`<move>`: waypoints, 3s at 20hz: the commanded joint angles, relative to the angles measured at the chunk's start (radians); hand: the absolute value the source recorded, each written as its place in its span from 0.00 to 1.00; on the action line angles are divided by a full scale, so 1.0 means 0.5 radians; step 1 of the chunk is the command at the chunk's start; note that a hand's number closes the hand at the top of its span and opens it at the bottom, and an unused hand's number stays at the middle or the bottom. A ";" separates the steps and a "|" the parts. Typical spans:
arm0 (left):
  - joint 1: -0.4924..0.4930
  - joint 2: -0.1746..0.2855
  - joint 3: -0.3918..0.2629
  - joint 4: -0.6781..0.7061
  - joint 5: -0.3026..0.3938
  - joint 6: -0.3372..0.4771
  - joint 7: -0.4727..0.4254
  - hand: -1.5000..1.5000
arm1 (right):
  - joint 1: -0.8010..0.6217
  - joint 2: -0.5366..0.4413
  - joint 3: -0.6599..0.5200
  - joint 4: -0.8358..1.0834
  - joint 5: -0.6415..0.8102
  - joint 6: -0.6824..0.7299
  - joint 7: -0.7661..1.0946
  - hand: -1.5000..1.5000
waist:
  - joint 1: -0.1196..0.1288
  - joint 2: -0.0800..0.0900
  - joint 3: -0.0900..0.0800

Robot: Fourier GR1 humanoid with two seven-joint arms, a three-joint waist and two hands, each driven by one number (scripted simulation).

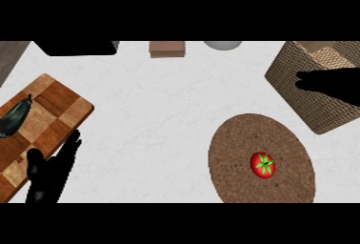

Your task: Pick the tomato from the placemat and place it in the basket

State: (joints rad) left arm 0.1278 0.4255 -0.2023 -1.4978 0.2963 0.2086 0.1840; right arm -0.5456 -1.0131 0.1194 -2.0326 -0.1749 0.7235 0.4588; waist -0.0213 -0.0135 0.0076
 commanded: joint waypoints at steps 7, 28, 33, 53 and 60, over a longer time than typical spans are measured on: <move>-0.013 -0.063 -0.004 0.182 0.004 -0.053 0.101 0.50 | -0.010 -0.271 -0.158 0.101 -0.325 0.412 0.064 0.00 | 0.039 0.029 -0.017; 0.044 -0.126 0.035 0.198 -0.079 -0.134 0.050 0.50 | 0.453 0.314 0.124 -0.085 0.591 0.200 -0.162 0.00 | 0.055 0.031 -0.013; -0.040 -0.208 0.007 0.226 -0.150 -0.063 0.095 0.50 | 0.586 0.506 0.335 -0.054 0.935 0.032 -0.227 0.00 | 0.049 0.033 -0.013; -0.004 -0.174 0.118 0.111 -0.175 -0.159 0.219 0.50 | 0.808 0.689 0.437 0.262 1.497 -0.273 -0.773 0.00 | 0.041 0.026 -0.014; 0.027 -0.266 0.079 0.101 -0.237 -0.141 0.170 0.50 | 0.808 0.798 0.639 0.523 1.830 -0.401 -0.814 0.00 | 0.054 0.029 -0.014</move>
State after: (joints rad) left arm 0.1017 0.3329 -0.1287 -1.4776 0.1957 0.1134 0.2196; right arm -0.1569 -0.6306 0.3909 -1.8131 0.6643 0.5484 0.0576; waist 0.0040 -0.0089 0.0134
